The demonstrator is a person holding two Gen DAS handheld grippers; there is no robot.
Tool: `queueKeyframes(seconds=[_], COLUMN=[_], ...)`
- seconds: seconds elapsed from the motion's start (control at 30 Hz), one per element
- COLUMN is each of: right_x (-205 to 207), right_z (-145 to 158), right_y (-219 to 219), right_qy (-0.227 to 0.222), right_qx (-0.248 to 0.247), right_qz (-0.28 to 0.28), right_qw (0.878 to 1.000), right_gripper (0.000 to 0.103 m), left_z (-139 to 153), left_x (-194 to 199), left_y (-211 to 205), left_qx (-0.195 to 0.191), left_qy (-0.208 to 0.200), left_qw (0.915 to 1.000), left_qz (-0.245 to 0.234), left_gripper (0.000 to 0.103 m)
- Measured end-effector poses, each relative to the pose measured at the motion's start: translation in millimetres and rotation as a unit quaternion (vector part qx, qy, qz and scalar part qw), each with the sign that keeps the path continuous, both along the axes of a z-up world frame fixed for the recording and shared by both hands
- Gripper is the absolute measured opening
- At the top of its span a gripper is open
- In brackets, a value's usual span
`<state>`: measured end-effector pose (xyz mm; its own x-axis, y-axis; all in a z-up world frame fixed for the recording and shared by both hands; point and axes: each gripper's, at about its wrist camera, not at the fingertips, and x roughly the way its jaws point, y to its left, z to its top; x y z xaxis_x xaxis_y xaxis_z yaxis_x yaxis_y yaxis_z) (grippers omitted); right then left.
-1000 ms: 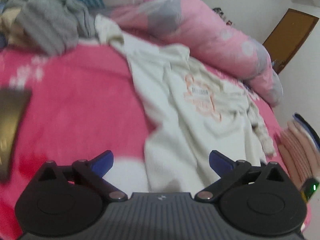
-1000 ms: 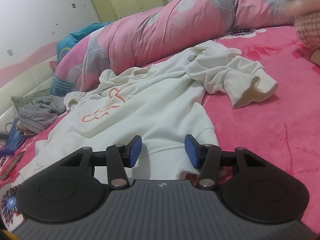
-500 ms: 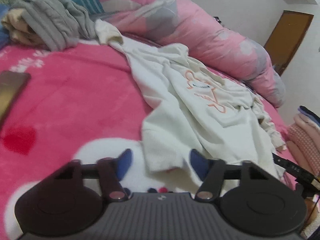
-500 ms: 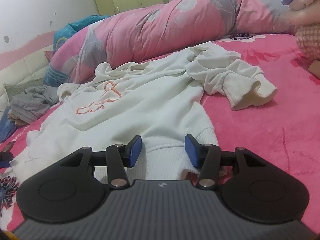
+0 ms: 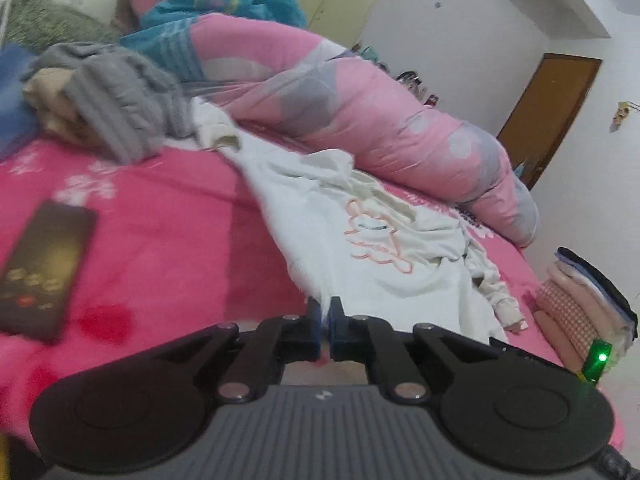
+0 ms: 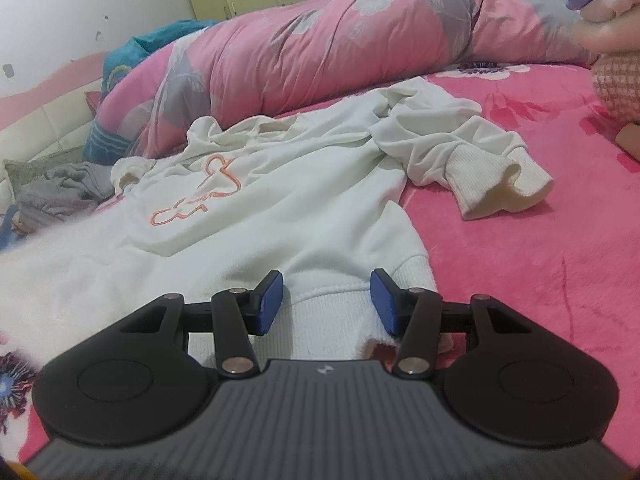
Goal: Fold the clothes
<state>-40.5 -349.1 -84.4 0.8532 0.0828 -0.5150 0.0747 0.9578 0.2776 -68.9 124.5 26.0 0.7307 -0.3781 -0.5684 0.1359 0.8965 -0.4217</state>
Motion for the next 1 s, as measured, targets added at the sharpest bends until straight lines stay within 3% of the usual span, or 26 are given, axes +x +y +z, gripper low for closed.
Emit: queueKeyframes(seconds=[0.13,0.17,0.3,0.33,0.37,0.43,0.6,0.7,0.9,1.0], right_x=[-2,-2,-2,-1,-1,-1,-17,-35,-36,-22], right_z=[-3,-3,-3,-3,-2,1,17,27,26,20], right_y=[1,0,0,0,-1,-1,4,-8,-59,-68], right_qy=[-0.003,-0.002,0.004,0.006,0.008,0.014,0.028,0.019,0.017,0.031], right_qx=[0.000,0.002,0.004,0.005,0.006,0.009,-0.011,-0.007,0.080,0.107], right_qz=[0.002,0.001,0.008,0.010,0.009,0.006,0.008,-0.002,-0.060,-0.048], right_qw=[1.000,1.000,1.000,1.000,1.000,1.000,1.000,1.000,0.995,0.993], right_gripper=[0.050,0.050,0.051,0.051,0.051,0.051,0.054,0.056,0.056,0.056], left_z=[-47,-54,-59,-57,-52,-41,-14,-7,-20,-35], left_x=[5,5,-1,-2,-3,-6,-3,7,39,51], left_y=[24,27,36,37,37,36,31,13,-48,-82], left_qx=[0.005,0.006,-0.003,0.004,0.019,0.049,0.094,0.102,0.116,0.148], left_qy=[0.107,0.119,0.101,0.092,0.079,0.054,-0.002,-0.027,-0.041,-0.049], left_qw=[0.9939,0.9924,0.9943,0.9951,0.9960,0.9964,0.9947,0.9943,0.9902,0.9833], left_qz=[0.025,0.029,0.033,0.035,0.037,0.043,0.042,0.016,-0.067,-0.094], left_gripper=[0.003,0.003,0.009,0.014,0.020,0.046,0.053,0.060,0.065,0.065])
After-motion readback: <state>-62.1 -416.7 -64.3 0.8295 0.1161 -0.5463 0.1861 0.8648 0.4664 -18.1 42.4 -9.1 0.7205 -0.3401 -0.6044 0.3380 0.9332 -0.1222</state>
